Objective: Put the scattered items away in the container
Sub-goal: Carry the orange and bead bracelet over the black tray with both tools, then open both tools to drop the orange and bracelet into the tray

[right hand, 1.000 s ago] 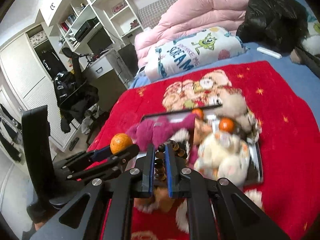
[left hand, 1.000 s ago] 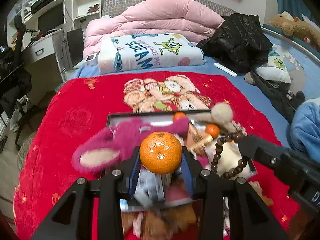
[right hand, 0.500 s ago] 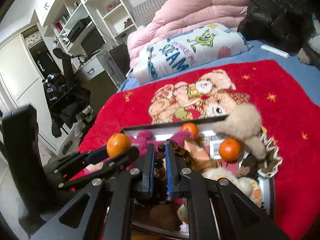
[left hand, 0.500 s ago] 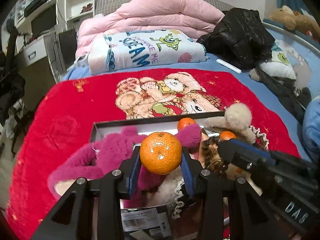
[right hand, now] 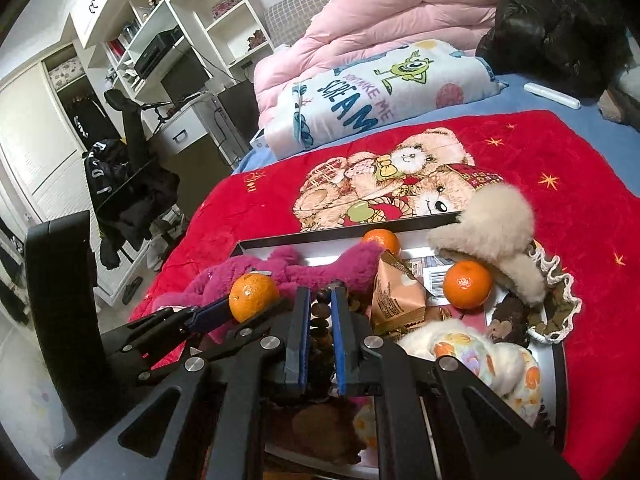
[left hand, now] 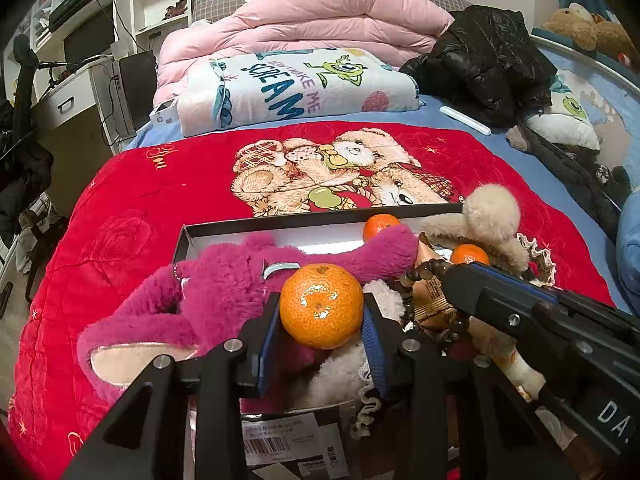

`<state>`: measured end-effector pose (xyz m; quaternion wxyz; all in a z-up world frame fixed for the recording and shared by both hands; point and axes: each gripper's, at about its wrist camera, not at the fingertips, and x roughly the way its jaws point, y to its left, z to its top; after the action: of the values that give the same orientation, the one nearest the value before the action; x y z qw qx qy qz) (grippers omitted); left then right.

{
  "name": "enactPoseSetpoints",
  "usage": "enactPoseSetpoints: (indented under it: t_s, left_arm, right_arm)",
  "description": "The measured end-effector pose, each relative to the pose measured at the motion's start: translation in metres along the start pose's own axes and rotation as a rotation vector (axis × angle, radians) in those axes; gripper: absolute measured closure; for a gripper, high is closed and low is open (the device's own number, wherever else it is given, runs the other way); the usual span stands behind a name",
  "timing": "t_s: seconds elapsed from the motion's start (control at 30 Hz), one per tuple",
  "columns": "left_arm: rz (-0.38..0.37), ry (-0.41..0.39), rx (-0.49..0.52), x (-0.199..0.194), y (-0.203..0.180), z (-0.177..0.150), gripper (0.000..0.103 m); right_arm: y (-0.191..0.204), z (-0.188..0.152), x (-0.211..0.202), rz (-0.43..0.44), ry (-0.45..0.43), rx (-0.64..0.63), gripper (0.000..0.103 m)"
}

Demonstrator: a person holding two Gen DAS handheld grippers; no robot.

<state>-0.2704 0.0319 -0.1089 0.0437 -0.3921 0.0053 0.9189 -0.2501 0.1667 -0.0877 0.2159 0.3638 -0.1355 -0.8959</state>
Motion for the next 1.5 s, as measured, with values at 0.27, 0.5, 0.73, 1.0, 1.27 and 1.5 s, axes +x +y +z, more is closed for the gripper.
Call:
enactPoseSetpoints:
  t_s: [0.27,0.5,0.73,1.0,1.27,1.5]
  left_arm:
    - [0.013,-0.006,0.010,0.000,-0.003,-0.001,0.064]
    - [0.087,-0.074,0.094,-0.009,-0.015,0.000,0.017]
    - [-0.004,-0.090,0.056,-0.016,-0.009,0.005,0.000]
    - [0.028,-0.088,0.024,-0.016,-0.001,0.004,0.000]
    - [0.050,-0.087,0.037,-0.016,0.000,0.003,0.000]
    - [0.056,-0.089,0.033,-0.026,0.000,0.004,0.000]
  right_arm:
    - [-0.003,-0.002,0.005,0.009,0.011,0.012,0.091]
    - [-0.005,-0.002,0.004,-0.006,0.001,0.033,0.075]
    - [-0.002,0.001,-0.003,-0.034,-0.033,0.038,0.009]
    - [-0.008,0.005,-0.008,-0.024,-0.060,0.085,0.000]
    - [-0.009,0.006,-0.007,-0.020,-0.054,0.085,0.000]
    - [-0.008,0.009,-0.013,-0.032,-0.055,0.086,0.000]
